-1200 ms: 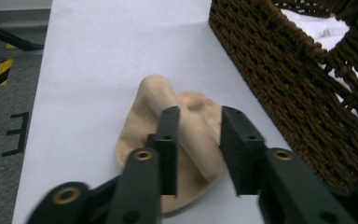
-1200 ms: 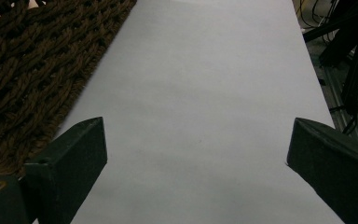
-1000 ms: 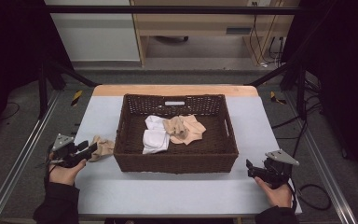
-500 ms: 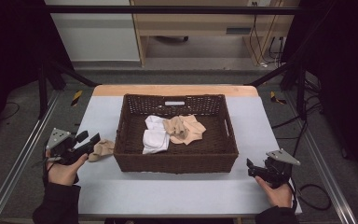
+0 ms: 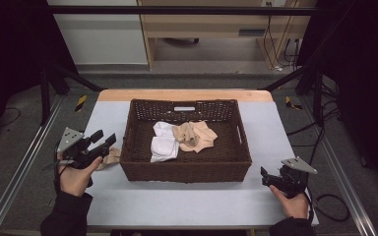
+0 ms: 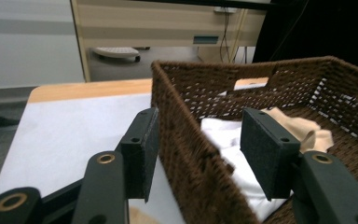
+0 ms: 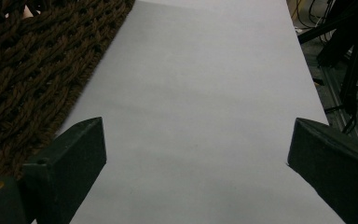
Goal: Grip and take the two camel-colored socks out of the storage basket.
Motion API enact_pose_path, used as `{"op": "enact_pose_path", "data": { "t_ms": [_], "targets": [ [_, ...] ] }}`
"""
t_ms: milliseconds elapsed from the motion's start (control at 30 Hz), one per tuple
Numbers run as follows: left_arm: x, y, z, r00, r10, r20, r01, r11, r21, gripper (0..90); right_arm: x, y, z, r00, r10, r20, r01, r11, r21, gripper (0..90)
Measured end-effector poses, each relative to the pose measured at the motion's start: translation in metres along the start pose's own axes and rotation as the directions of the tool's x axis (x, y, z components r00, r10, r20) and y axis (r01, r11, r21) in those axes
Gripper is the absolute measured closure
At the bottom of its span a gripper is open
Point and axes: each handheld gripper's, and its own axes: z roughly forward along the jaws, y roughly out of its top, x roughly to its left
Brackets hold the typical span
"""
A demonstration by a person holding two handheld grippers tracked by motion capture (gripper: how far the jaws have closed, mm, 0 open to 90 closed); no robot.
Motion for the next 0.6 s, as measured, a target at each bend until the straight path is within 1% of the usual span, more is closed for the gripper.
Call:
{"op": "enact_pose_path", "data": {
  "t_ms": [67,100,133,167,267,333,367,400,533,600],
  "targets": [
    [-0.005,0.004,0.003,0.9999,0.010,0.013,-0.010,0.9999,-0.003,47.0,0.000,0.000,0.000,1.0000,-0.002,0.000,0.002,1.000,-0.001,4.7],
    [-0.005,0.004,0.003,0.9999,0.010,0.013,-0.010,0.9999,-0.003,47.0,0.000,0.000,0.000,1.0000,-0.001,0.001,0.001,1.000,-0.003,4.7],
    [-0.012,0.006,0.006,0.9993,0.024,0.028,-0.024,0.9997,-0.004,46.9,0.000,0.000,0.000,1.0000,0.002,0.002,-0.002,1.000,-0.003,4.7],
    [-0.012,0.006,0.006,0.9993,0.024,0.028,-0.024,0.9997,-0.004,46.9,0.000,0.000,0.000,1.0000,0.002,0.002,-0.002,1.000,-0.003,4.7],
    [-0.023,0.012,0.012,0.9981,0.036,0.051,-0.036,0.9993,-0.009,47.4,0.000,0.000,0.000,1.0000,0.000,0.004,0.000,1.000,-0.002,4.7],
    [-0.027,0.016,0.016,0.9977,0.036,0.057,-0.035,0.9993,-0.014,47.6,0.000,0.000,0.000,1.0000,-0.001,0.004,0.001,1.000,-0.002,4.7],
    [-0.027,0.016,0.016,0.9977,0.036,0.057,-0.035,0.9993,-0.014,47.7,0.000,0.000,0.000,1.0000,-0.001,0.004,0.001,1.000,-0.002,4.7],
    [-0.033,0.020,0.020,0.9971,0.042,0.063,-0.041,0.9990,-0.015,47.8,-0.001,0.000,0.000,1.0000,-0.001,0.004,0.001,1.000,-0.003,4.7],
    [-0.046,0.029,0.028,0.9950,0.061,0.079,-0.060,0.9981,-0.018,47.8,-0.001,0.000,0.000,1.0000,0.002,0.004,-0.002,1.000,-0.003,4.7],
    [-0.051,0.032,0.032,0.9945,0.061,0.085,-0.059,0.9980,-0.022,47.8,0.000,0.000,0.000,1.0000,0.005,0.003,-0.005,1.000,-0.001,4.7]
  ]
}}
